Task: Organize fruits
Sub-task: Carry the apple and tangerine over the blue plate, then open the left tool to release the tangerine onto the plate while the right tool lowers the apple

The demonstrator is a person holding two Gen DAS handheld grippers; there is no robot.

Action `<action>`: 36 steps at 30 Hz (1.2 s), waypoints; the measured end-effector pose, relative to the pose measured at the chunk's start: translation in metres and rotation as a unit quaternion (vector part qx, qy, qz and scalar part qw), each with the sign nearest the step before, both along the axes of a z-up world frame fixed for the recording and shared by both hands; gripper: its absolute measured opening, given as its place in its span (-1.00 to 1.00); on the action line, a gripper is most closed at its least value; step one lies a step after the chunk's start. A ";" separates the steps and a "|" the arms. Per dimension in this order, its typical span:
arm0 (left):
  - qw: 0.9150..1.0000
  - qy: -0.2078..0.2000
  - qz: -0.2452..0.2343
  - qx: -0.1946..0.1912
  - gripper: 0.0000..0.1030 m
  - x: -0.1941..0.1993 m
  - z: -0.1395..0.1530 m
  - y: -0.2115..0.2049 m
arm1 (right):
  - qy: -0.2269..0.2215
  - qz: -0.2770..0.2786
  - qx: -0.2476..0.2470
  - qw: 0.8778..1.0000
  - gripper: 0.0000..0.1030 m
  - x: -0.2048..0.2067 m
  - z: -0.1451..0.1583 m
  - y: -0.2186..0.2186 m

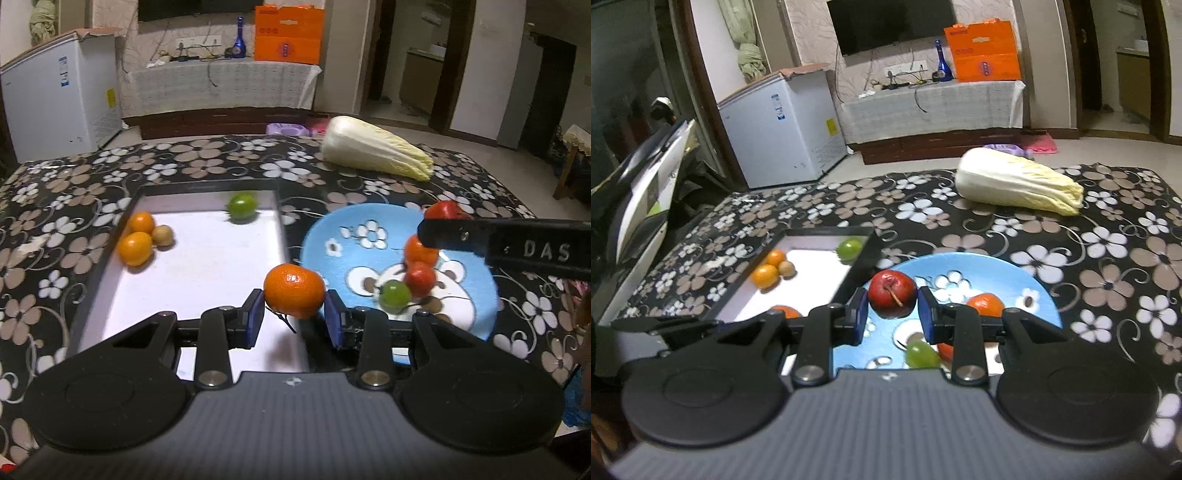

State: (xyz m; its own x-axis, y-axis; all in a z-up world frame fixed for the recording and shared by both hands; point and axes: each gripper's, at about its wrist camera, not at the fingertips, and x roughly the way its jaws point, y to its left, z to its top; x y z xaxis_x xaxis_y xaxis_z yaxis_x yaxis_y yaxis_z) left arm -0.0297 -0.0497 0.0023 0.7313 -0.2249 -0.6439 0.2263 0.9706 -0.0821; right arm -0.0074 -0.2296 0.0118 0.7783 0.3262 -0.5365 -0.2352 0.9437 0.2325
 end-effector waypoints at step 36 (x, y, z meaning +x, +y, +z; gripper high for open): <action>0.999 0.016 -0.052 0.000 -0.18 0.028 -0.026 -0.081 | 0.028 -0.031 -0.020 0.999 -0.37 -0.004 -0.014 -0.034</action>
State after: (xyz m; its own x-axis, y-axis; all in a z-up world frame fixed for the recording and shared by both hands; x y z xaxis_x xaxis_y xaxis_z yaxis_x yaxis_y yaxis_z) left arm -0.0016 -0.1304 -0.0239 0.6832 -0.2984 -0.6665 0.3224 0.9422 -0.0913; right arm -0.0116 -0.2635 -0.0024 0.7653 0.2553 -0.5908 -0.1633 0.9650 0.2054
